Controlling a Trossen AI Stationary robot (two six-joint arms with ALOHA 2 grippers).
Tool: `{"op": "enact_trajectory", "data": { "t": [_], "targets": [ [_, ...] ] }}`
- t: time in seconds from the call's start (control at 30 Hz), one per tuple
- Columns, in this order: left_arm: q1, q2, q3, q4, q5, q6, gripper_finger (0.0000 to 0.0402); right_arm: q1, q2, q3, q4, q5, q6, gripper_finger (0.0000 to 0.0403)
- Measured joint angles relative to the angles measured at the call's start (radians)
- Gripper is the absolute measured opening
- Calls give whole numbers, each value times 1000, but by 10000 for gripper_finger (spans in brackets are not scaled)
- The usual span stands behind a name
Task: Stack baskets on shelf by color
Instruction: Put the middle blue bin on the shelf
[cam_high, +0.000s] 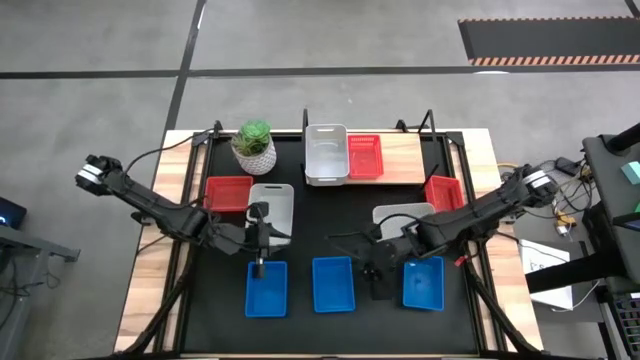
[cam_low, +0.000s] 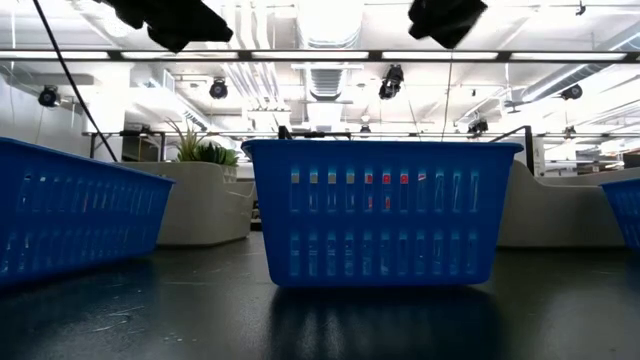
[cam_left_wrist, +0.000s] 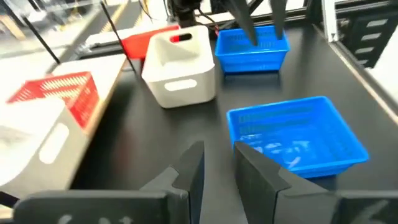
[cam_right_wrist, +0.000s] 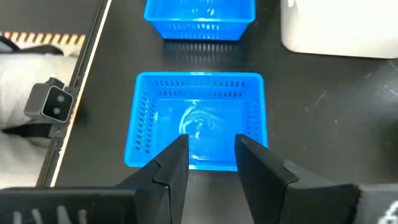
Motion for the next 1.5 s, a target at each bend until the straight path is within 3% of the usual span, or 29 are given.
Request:
{"op": "enact_trajectory", "data": {
  "t": [0.3,0.67,1.1,1.3,1.5],
  "targets": [
    [0,-7,-2,7,-59,56,70,69,247,253,-125,-50,29,123],
    [-1,-8,-5,9,-58,29,70,123,505,432,-130,-46,80,123],
    [-2,-15,8,8,-57,90,70,119,633,510,-204,-26,105,121],
    [0,-31,19,9,-59,174,70,113,639,510,-204,-9,62,91],
    [0,-68,19,7,-59,225,70,110,634,510,-202,-8,35,17]
  ]
}}
